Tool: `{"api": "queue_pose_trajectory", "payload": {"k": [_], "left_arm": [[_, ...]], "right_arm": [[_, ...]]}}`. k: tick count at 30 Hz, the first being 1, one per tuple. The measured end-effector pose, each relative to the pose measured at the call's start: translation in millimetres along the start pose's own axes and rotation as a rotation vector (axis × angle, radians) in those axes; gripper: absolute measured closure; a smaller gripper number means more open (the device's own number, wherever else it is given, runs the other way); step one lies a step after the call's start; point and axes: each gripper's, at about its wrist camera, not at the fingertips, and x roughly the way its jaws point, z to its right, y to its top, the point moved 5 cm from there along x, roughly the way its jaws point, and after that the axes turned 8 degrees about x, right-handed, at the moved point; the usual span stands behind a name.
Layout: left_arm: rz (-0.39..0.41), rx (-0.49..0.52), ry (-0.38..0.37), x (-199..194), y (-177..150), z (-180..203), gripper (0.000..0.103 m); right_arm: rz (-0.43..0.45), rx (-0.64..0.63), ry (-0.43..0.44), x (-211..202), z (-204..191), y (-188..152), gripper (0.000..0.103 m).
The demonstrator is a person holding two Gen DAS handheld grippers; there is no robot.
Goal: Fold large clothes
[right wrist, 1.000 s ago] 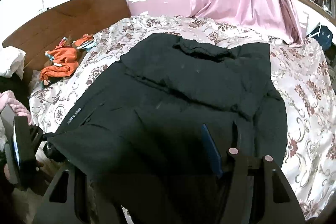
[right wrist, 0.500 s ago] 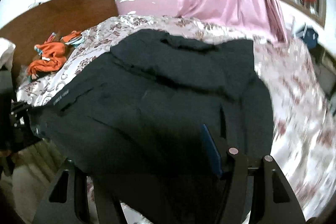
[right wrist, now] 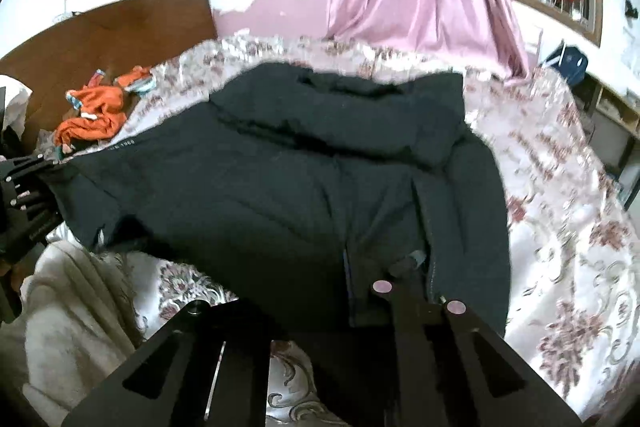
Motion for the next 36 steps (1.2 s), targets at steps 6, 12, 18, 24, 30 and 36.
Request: {"api": "queue_pose_trajectory", "payload": {"k": [6, 12, 18, 24, 30, 36], "left_arm": [[0.11, -0.025, 0.02, -73, 8, -9, 0.094], [0.227, 0.045, 0.061, -134, 29, -16, 0.094], [0.251, 0.097, 0.06, -136, 52, -14, 0.094], [0.216, 0.111, 0.058, -96, 70, -14, 0.094], [0.202, 0.044, 0.057, -42, 98, -36, 0.094], [0.174, 0.027, 0.051, 34, 128, -46, 0.094]], "right_arm": [[0.118, -0.044, 0.01, -68, -8, 19, 0.092], [0.201, -0.096, 0.04, -141, -15, 36, 0.092], [0.261, -0.093, 0.007, -160, -9, 55, 0.092], [0.246, -0.105, -0.041, -120, -10, 73, 0.092], [0.288, -0.181, -0.094, -80, -22, 107, 0.092], [0.313, -0.222, -0.127, -26, -25, 142, 0.092]]}}
